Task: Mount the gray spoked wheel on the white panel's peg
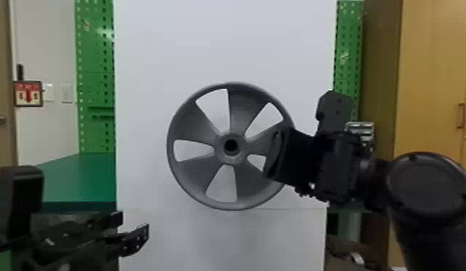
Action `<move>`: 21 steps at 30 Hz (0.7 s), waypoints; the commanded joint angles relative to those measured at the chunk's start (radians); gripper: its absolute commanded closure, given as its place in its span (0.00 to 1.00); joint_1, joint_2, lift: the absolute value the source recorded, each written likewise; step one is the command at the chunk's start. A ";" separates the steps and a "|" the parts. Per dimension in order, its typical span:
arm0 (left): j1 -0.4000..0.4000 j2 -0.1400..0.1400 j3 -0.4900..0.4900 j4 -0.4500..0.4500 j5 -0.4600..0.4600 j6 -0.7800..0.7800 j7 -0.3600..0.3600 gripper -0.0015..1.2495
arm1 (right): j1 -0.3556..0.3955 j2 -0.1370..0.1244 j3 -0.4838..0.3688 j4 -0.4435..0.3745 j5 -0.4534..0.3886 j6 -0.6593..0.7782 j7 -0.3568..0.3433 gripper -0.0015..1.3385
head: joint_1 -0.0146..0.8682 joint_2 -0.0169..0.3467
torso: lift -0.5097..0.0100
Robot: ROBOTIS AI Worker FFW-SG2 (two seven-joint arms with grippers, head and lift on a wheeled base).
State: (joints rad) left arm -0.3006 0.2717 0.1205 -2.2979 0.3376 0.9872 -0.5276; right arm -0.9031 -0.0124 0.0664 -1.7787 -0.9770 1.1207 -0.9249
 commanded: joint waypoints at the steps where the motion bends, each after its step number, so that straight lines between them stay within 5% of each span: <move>1: 0.000 0.000 -0.001 0.000 0.000 -0.001 0.000 0.43 | -0.003 0.000 0.001 0.008 0.001 -0.004 0.000 0.99 | 0.11 0.03 | 0.04; 21: -0.005 0.000 -0.004 0.000 0.000 -0.001 0.000 0.43 | -0.026 0.002 0.006 0.070 0.018 -0.027 0.004 0.99 | 0.11 0.03 | 0.04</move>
State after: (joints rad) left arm -0.3036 0.2721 0.1174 -2.2979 0.3374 0.9863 -0.5276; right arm -0.9263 -0.0109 0.0707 -1.7219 -0.9642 1.1003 -0.9220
